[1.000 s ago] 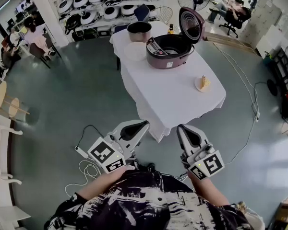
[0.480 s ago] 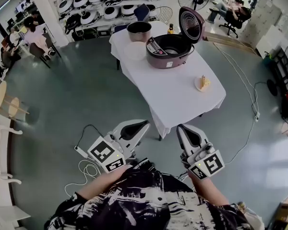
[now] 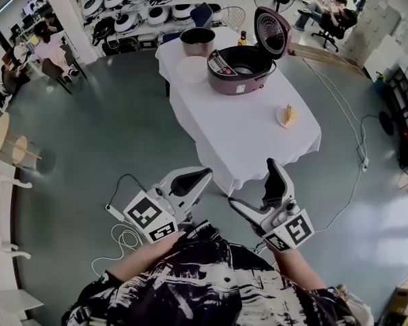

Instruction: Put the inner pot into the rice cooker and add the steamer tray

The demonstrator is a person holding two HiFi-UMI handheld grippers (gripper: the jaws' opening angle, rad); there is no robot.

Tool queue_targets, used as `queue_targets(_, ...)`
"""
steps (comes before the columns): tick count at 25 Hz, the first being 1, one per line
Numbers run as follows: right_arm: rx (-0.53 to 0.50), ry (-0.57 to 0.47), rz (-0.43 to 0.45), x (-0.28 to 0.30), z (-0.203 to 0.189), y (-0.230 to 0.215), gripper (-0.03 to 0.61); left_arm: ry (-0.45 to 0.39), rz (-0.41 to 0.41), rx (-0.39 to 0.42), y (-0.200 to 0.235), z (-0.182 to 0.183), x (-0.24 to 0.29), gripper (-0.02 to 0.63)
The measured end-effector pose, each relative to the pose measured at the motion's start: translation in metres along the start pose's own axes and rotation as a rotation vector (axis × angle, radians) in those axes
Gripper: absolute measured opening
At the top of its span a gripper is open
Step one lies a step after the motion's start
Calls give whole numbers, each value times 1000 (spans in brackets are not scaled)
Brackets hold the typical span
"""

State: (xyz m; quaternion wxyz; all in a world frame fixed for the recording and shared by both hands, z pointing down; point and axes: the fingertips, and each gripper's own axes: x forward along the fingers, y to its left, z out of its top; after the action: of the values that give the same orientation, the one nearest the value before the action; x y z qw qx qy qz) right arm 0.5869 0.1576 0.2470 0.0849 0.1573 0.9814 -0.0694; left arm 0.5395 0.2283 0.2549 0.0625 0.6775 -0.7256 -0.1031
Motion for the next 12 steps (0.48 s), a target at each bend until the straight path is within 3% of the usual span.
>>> queue_targets(12,18,33,36,17,-17,-12,517,2,61,-16,19,-9,-8,5)
